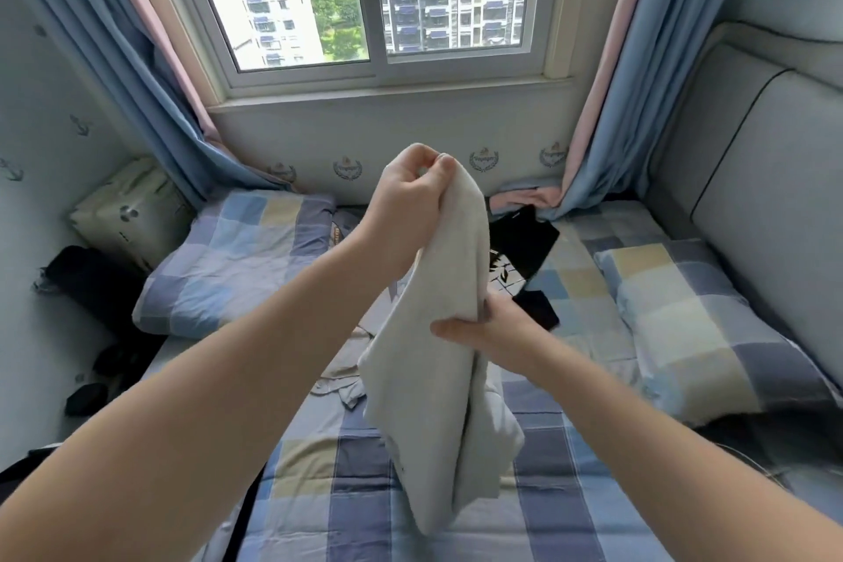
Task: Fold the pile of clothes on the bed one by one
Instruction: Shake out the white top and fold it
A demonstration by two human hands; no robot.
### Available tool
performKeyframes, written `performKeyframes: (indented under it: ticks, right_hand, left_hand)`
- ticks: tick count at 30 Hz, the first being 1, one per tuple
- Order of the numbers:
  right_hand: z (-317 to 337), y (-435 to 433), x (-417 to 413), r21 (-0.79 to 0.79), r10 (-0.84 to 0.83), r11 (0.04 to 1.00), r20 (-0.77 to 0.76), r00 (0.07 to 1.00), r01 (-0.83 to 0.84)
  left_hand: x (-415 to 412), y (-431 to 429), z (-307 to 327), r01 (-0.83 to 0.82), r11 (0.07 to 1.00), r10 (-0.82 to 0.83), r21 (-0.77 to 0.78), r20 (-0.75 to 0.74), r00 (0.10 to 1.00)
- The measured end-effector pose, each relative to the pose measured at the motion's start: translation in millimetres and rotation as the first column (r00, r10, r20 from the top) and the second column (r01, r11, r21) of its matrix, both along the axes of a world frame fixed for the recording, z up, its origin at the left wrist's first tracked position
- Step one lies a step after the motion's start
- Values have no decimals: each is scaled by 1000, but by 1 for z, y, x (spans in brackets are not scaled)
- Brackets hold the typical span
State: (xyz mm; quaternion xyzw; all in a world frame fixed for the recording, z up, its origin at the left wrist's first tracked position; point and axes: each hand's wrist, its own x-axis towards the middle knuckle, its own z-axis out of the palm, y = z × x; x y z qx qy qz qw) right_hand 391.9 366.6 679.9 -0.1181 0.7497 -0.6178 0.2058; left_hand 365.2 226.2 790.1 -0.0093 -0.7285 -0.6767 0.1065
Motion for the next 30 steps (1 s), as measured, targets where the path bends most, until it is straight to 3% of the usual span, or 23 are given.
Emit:
performKeyframes:
  ticks: [3,7,10,13,15,21,25,28,30]
  right_hand:
    - [-20,1,-6,97,-116,988,-55,992,121]
    - [-12,22,-4,-19,-145,989,-99,984,144]
    - [0,35,-3,-228,-285,937,-55,957,266]
    - [9,46,-3,-283,-356,896,-1,934,342]
    - [10,52,-1,-266,-379,891,6,925,367]
    - [7,74,2,-300,-421,852,97,902,430]
    - [3,89,-4,-266,-460,841,107,881,471]
    - [-6,91,-9,-162,-504,848,45,863,504]
    - [-7,84,-9,-57,-558,830,-90,825,555]
  left_hand:
    - [-6,-10,6,-78,995,77,55,8,997]
    - [-17,-41,-16,-291,956,279,35,191,941]
    - [1,-39,-51,-56,994,18,90,376,926]
    - [31,-27,-86,350,936,-305,42,592,746]
    - [43,-17,-105,489,872,-391,11,615,685]
    - [48,4,-130,482,876,-401,0,555,729]
    - [40,0,-127,308,941,-338,141,440,832]
    - [29,-6,-109,151,988,-145,14,380,913]
    - [23,-10,-90,84,996,-76,-14,305,949]
